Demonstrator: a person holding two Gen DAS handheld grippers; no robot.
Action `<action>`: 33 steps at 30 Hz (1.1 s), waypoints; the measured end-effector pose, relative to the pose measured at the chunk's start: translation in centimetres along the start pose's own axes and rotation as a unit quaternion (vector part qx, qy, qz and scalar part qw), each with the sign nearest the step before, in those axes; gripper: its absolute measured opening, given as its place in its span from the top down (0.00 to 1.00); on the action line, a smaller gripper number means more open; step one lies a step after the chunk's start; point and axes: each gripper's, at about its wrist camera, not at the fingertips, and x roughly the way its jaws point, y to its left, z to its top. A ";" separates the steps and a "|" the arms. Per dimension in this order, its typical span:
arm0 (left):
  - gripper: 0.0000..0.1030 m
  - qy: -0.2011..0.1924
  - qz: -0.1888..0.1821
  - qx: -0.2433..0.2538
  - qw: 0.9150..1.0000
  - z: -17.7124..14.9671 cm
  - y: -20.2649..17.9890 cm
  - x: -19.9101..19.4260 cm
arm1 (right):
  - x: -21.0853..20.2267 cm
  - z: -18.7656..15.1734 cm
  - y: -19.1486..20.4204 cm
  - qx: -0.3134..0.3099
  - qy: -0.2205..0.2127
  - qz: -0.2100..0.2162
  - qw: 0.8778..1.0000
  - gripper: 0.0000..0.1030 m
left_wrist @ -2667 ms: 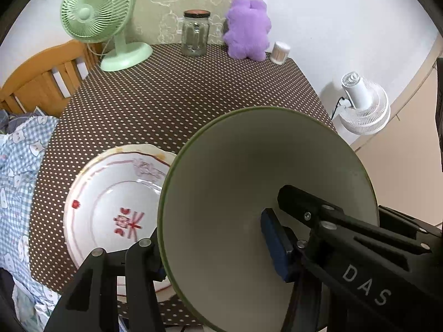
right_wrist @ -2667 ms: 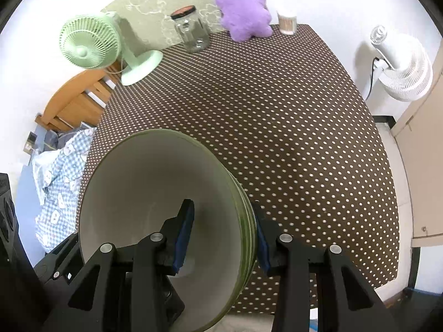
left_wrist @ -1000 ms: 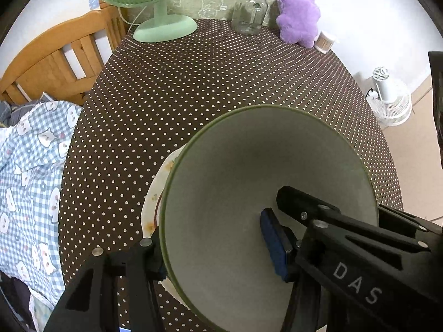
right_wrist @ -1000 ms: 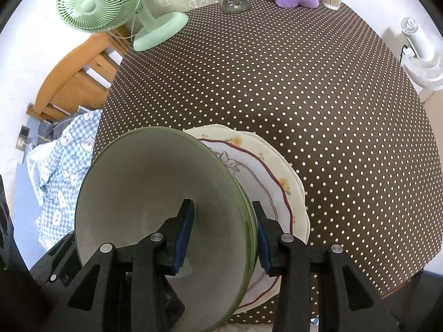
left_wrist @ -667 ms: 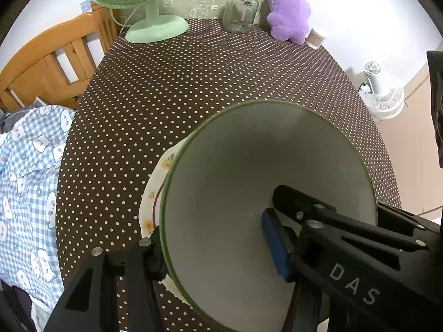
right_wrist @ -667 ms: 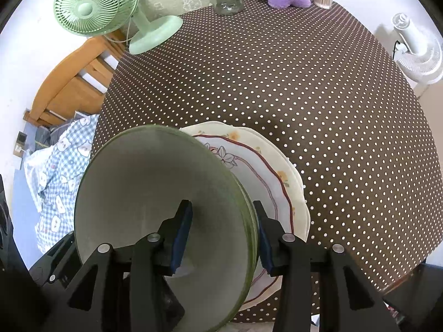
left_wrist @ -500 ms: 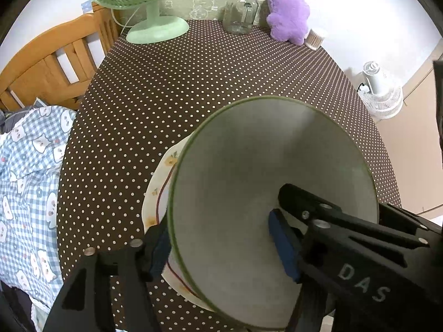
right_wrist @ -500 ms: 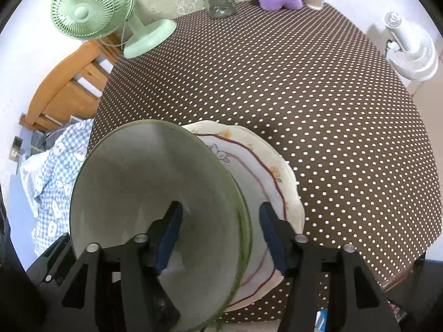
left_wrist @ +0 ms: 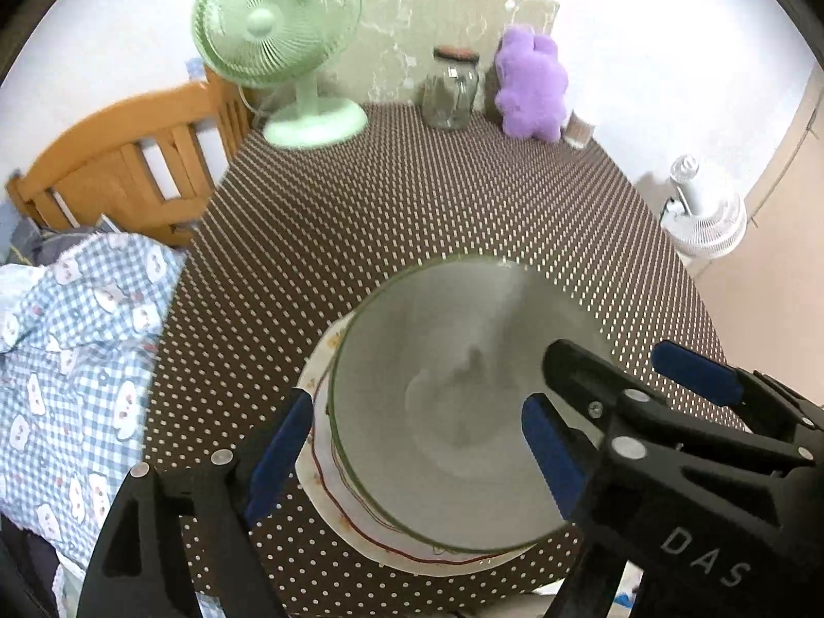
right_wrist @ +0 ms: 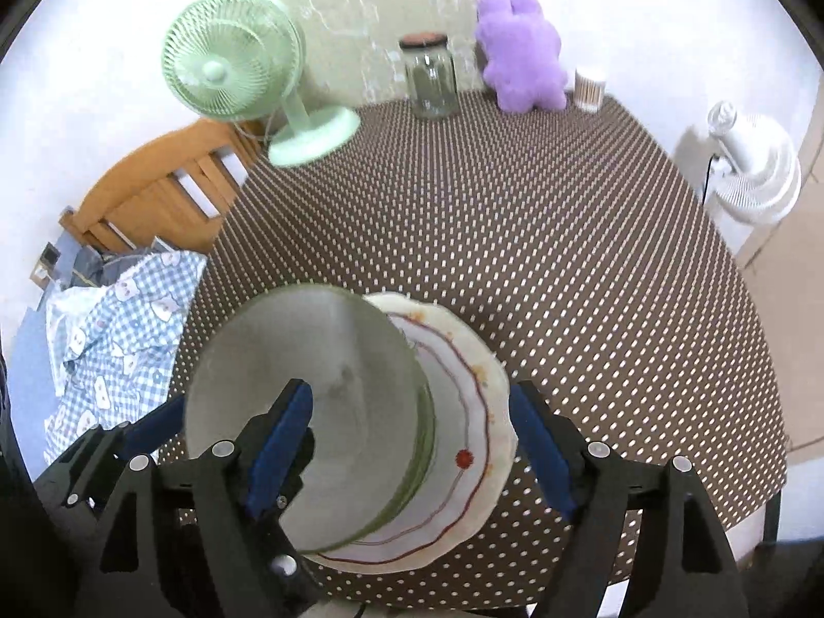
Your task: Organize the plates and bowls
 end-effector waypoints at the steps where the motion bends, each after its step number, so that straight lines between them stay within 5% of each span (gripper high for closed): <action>1: 0.16 -0.008 0.005 -0.001 1.000 0.0 -0.1 -0.4 | -0.4 -0.1 -0.1 -0.005 -0.008 0.002 1.000 0.21; 11: 0.13 -0.099 0.042 -0.023 0.994 -2.4 -1.9 -5.1 | -6.2 -2.6 -3.0 -0.028 -0.088 -0.001 0.996 0.21; 33: 0.02 -0.187 0.063 -0.015 0.980 -11.5 -4.2 -9.9 | -12.8 -13.4 -9.4 -0.019 -0.179 -0.062 0.982 0.14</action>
